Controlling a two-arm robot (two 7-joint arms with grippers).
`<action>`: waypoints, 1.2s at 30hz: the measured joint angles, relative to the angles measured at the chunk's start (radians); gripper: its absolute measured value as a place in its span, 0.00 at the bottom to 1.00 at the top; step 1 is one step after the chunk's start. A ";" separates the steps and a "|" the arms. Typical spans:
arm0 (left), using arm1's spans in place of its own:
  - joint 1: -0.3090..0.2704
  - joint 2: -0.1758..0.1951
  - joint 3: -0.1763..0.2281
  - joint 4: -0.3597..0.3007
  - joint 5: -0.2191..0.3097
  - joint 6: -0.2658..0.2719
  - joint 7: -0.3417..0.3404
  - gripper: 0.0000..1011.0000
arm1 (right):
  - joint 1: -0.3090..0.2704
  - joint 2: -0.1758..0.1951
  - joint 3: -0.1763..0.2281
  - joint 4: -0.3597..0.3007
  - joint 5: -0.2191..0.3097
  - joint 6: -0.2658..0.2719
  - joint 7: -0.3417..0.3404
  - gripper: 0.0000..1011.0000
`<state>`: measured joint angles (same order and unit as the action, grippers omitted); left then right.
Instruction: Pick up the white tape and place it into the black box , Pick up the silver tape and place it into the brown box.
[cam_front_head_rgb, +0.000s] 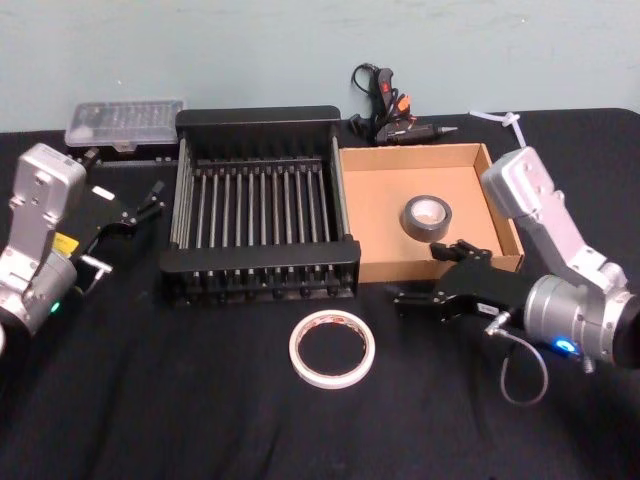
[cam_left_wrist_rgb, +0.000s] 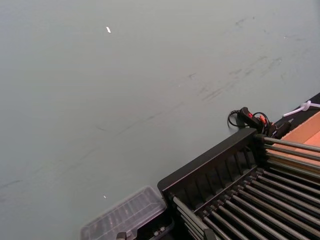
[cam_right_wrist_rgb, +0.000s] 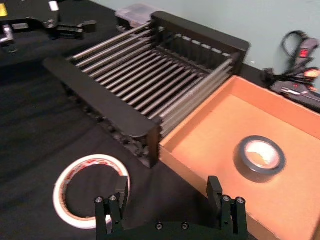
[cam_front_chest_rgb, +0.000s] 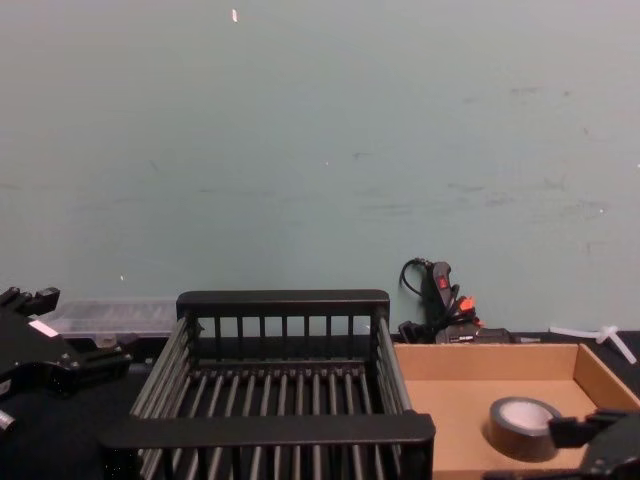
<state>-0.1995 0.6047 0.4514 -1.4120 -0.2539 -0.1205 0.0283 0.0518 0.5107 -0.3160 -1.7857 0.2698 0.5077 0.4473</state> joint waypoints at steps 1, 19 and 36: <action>0.000 0.000 0.000 0.000 0.000 0.000 0.000 0.99 | 0.003 0.001 -0.006 0.001 0.000 0.001 0.002 0.99; 0.000 0.000 0.000 0.000 0.000 0.000 0.000 0.99 | 0.102 0.005 -0.141 0.089 0.003 0.006 0.053 0.99; 0.000 0.000 0.000 0.000 0.000 0.000 0.000 0.99 | 0.166 -0.020 -0.226 0.159 -0.032 -0.002 0.036 0.99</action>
<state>-0.1995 0.6047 0.4514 -1.4120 -0.2539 -0.1205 0.0283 0.2176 0.4904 -0.5417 -1.6271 0.2375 0.5055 0.4837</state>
